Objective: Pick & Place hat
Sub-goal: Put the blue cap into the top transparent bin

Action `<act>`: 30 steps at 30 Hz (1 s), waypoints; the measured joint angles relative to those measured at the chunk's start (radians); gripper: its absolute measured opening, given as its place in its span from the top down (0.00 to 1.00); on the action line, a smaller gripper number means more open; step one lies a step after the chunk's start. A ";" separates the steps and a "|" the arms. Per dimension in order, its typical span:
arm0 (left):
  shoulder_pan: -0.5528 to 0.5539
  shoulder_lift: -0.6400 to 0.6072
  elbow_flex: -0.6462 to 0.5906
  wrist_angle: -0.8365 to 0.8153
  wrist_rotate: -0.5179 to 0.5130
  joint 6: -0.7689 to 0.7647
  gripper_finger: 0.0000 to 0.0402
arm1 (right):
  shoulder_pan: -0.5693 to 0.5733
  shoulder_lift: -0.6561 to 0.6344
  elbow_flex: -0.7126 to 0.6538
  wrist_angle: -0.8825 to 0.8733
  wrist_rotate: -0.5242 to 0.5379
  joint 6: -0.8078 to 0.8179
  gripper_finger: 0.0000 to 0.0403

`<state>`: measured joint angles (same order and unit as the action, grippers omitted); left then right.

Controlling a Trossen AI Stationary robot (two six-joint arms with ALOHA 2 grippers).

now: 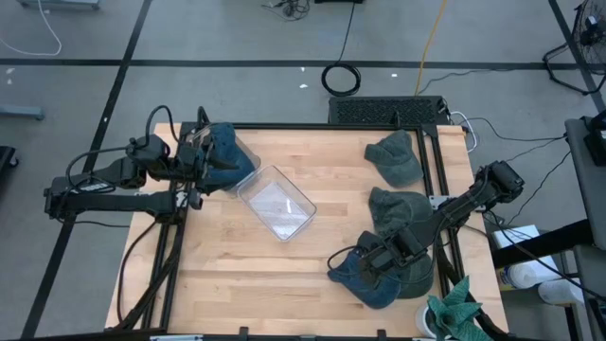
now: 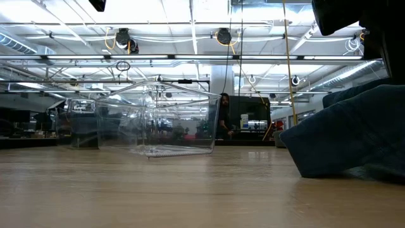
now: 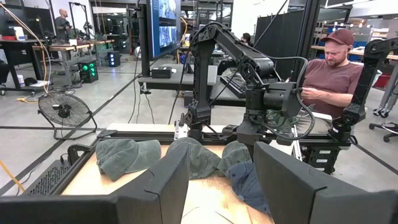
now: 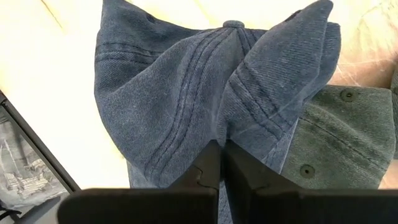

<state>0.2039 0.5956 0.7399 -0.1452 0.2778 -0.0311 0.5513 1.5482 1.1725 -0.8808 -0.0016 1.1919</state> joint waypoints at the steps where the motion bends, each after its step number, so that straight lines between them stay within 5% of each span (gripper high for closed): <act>1: 0.000 0.000 0.000 0.000 0.000 0.000 0.54 | 0.000 0.000 0.000 0.000 0.000 0.000 1.00; 30: 0.000 0.000 0.000 0.000 0.000 0.000 0.54 | -0.001 -0.003 0.000 0.062 0.062 -0.093 1.00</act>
<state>0.2039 0.5953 0.7399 -0.1452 0.2775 -0.0311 0.5507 1.5452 1.1725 -0.8192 0.0601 1.0985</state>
